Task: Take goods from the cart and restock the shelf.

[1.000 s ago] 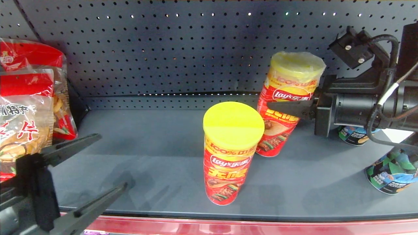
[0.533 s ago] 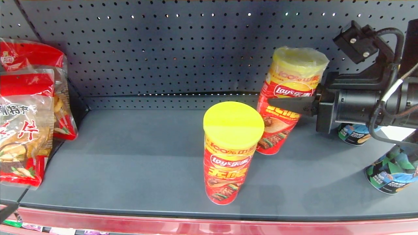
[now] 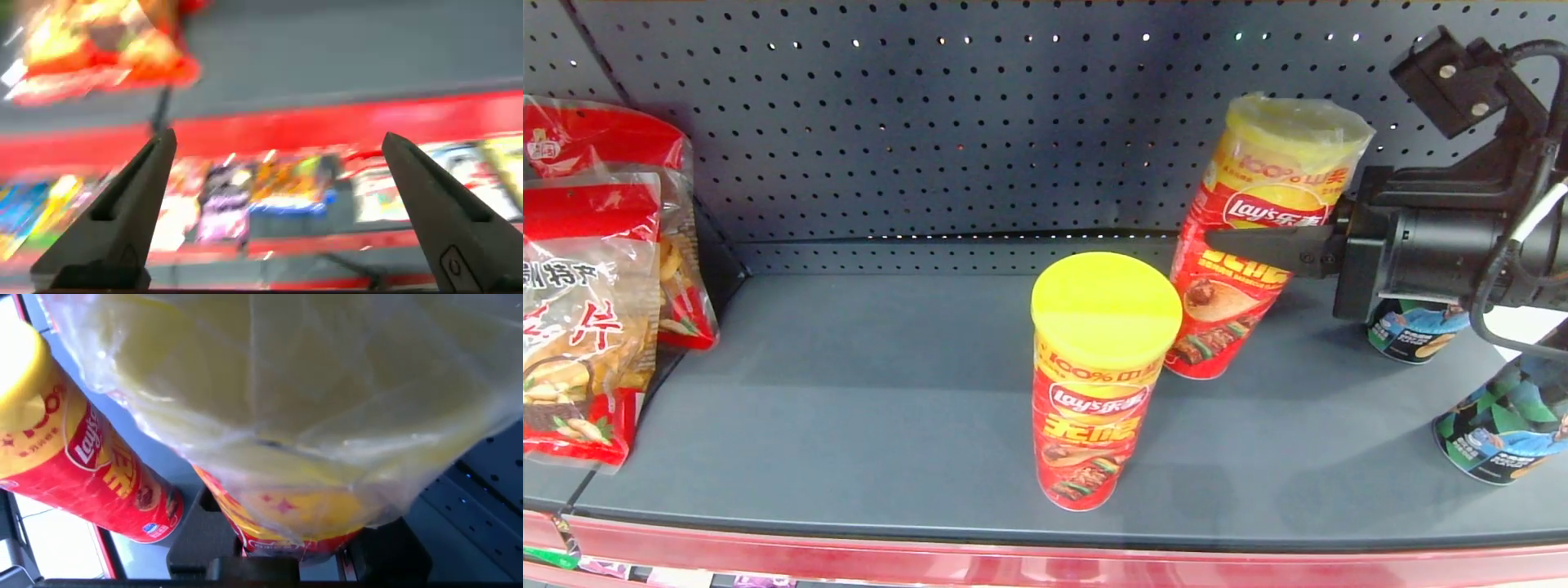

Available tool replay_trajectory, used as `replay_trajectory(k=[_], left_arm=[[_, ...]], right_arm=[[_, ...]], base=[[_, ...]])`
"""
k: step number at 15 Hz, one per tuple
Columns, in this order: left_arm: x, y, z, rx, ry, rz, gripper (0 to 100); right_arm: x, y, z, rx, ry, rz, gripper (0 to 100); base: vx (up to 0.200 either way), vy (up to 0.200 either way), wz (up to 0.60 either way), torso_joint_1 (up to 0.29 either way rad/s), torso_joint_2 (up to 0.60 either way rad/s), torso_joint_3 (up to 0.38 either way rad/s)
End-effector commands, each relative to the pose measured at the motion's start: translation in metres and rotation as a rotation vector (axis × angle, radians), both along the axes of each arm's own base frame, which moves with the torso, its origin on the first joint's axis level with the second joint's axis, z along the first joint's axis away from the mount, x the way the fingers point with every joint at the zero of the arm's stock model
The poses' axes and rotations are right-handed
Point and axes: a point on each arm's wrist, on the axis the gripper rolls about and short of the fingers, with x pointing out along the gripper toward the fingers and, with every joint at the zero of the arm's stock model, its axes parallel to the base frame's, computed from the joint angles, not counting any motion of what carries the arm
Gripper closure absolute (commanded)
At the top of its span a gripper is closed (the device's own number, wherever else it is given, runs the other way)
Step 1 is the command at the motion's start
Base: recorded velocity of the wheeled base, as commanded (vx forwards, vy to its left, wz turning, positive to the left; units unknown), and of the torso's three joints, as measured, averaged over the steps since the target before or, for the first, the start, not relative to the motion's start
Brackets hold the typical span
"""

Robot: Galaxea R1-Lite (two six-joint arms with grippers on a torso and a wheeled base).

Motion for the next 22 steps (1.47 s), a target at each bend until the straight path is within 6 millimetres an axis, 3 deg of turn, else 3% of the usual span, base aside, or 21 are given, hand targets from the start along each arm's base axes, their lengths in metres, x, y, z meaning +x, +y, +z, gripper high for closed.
replay_trajectory(k=[1, 3, 4, 7, 10, 15, 22], left_arm=[[0.0, 0.0, -0.01, -0.003, 0.014, 0.082, 0], [0.003, 0.0, -0.011, -0.002, 0.052, 0.12, 0], [0.003, -0.002, -0.011, -0.019, 0.043, 0.059, 0], [-0.006, -0.002, -0.015, -0.074, -0.068, 0.067, 0], [-0.002, -0.004, -0.018, -0.042, -0.108, 0.004, 0], [-0.001, -0.005, -0.023, -0.148, -0.086, -0.058, 0], [-0.001, -0.005, -0.023, -0.129, -0.087, -0.053, 0]], right_arm=[[-0.003, -0.002, 0.002, 0.005, -0.01, -0.001, 100], [-0.003, -0.002, 0.001, 0.002, -0.004, -0.001, 100], [-0.005, -0.004, 0.001, 0.004, -0.007, -0.003, 100], [-0.004, -0.006, 0.0, 0.003, -0.006, -0.013, 100], [-0.004, -0.006, 0.0, 0.004, -0.005, -0.015, 100], [-0.004, -0.007, -0.003, -0.001, 0.005, -0.018, 100], [0.009, -0.003, -0.012, -0.021, 0.037, -0.021, 100]], base=[[0.0, 0.0, 0.0, 0.0, 0.0, 0.0], [0.0, 0.0, 0.0, 0.0, 0.0, 0.0], [0.0, 0.0, 0.0, 0.0, 0.0, 0.0], [0.0, 0.0, 0.0, 0.0, 0.0, 0.0], [0.0, 0.0, 0.0, 0.0, 0.0, 0.0], [0.0, 0.0, 0.0, 0.0, 0.0, 0.0], [0.0, 0.0, 0.0, 0.0, 0.0, 0.0]])
